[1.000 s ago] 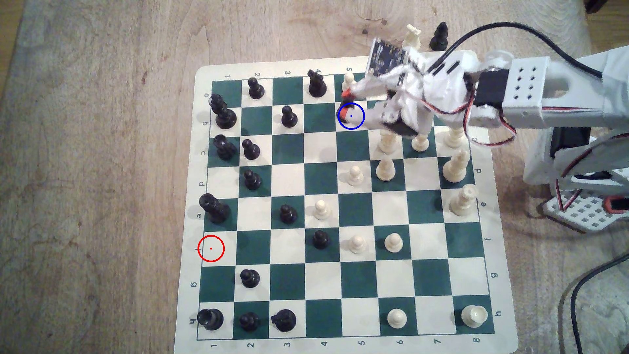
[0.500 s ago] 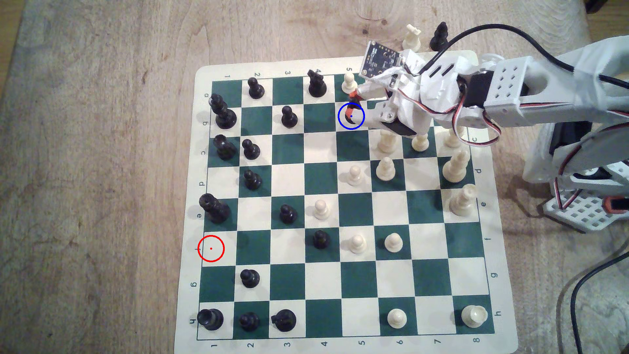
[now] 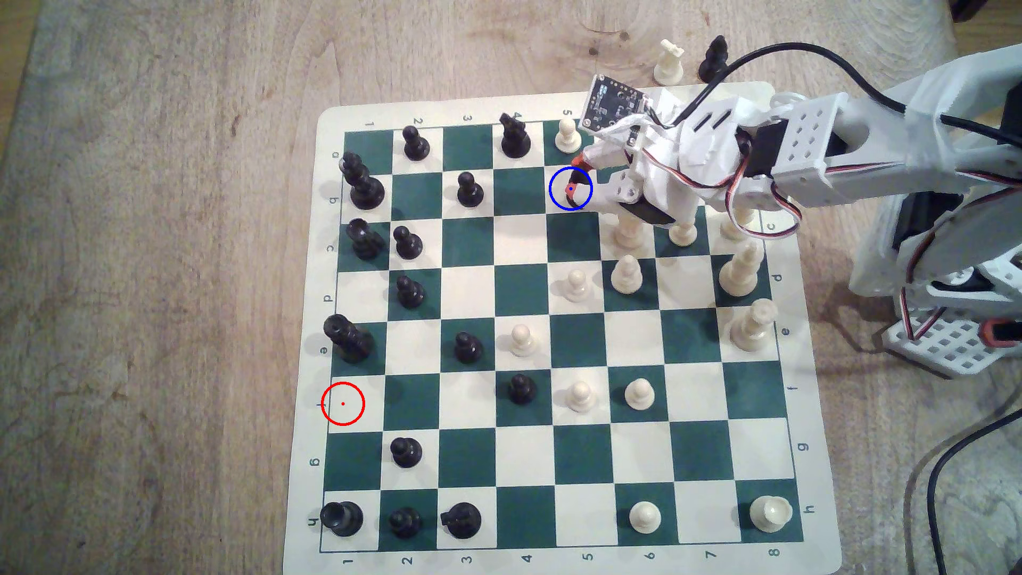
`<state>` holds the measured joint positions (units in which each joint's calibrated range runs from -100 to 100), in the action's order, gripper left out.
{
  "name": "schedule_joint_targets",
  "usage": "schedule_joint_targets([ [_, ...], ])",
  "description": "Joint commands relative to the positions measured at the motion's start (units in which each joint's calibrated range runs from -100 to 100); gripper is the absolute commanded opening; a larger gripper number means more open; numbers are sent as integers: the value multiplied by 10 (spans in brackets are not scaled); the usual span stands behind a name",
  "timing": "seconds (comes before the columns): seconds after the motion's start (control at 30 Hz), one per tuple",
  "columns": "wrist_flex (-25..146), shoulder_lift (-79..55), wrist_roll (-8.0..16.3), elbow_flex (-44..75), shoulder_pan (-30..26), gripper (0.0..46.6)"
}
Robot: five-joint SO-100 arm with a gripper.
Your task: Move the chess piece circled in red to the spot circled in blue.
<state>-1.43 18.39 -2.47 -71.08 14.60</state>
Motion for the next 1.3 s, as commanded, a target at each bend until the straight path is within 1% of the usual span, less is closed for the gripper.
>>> schedule_joint_targets([
  [0.0,-10,-3,-1,54,4,3],
  [0.4,-26,-25,-1,57,5,3],
  [0.6,-19,-20,-1,54,5,15],
  [0.63,-16,-18,-1,54,5,23],
  [0.73,-9,-10,-1,54,5,77],
  [1.0,-1,16,0,49,8,174],
  [1.13,3,30,2,49,8,193],
  [1.27,33,45,3,54,6,193],
])
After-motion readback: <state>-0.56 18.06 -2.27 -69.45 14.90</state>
